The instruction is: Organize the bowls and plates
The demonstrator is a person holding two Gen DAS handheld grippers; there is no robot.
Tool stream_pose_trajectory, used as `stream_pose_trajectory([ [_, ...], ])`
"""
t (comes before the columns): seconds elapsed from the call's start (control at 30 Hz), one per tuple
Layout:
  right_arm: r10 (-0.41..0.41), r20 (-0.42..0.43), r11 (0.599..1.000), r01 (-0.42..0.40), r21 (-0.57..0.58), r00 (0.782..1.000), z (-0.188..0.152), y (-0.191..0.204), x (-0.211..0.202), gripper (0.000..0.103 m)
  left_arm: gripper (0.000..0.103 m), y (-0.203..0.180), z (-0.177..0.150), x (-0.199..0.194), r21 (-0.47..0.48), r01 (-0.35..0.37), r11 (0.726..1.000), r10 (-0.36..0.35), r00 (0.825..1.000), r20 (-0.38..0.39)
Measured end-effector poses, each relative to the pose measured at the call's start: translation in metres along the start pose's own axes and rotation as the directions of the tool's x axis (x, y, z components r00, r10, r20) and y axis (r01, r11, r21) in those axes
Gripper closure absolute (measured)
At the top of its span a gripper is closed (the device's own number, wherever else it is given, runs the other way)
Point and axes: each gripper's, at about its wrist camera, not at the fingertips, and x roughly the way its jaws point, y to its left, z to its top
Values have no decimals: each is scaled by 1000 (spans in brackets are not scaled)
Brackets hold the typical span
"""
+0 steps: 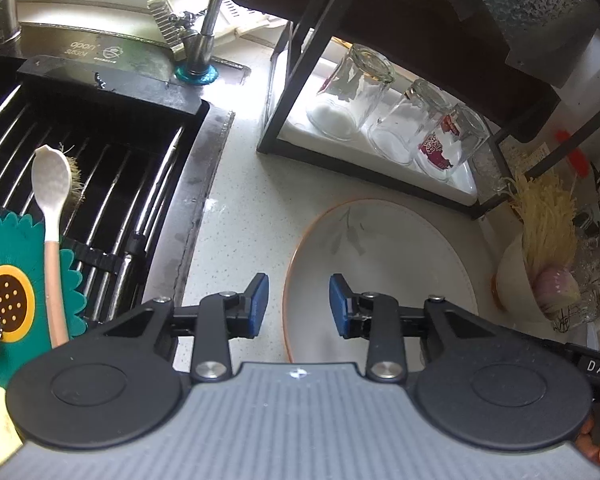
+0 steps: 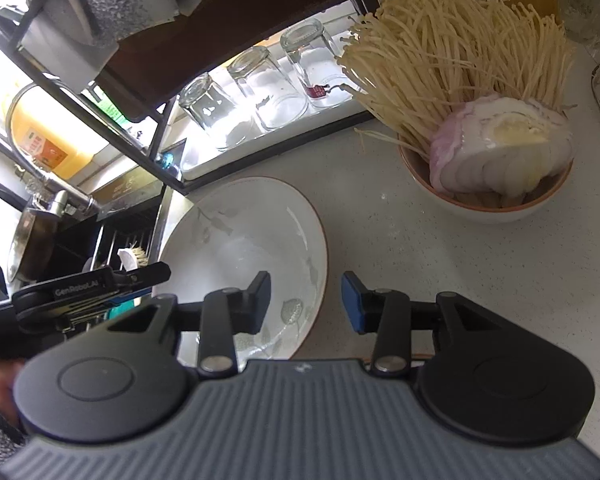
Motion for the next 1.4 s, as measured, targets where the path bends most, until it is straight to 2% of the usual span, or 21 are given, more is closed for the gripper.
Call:
stream_pose_trajectory([
  [0.1, -12, -30, 1000, 13, 16, 999, 2, -1, 10, 68, 70, -3, 2, 11, 16, 22, 1000, -21, 999, -28],
  [0.17, -19, -45, 999, 20, 25, 999, 3, -1, 15, 72, 73, -7, 2, 14, 56, 4, 998, -2, 1000, -23],
  [0.3, -32, -59, 999, 33, 19, 998, 5, -1, 23, 76, 75, -1, 6, 20, 12, 20, 1000, -20, 999, -27],
  [0.53, -40, -92, 999, 42, 15, 995, 11, -4, 34, 81, 87, 0, 14, 28, 49, 15, 999, -13, 999, -31],
  [0.67, -30, -94, 999, 32, 11, 995, 12, -2, 40, 85, 87, 0, 16, 29, 65, 20, 998, -18, 999, -31],
  [1.03, 1, -79, 1000, -2, -10, 997, 10, -7, 39, 85, 89, -4, 11, 22, 77, 3, 997, 0, 999, -34],
  [1.4, 36, -9, 999, -36, -36, 999, 12, -1, 13, 85, 89, -19, 15, -17, 75, 14, 997, -19, 998, 62],
])
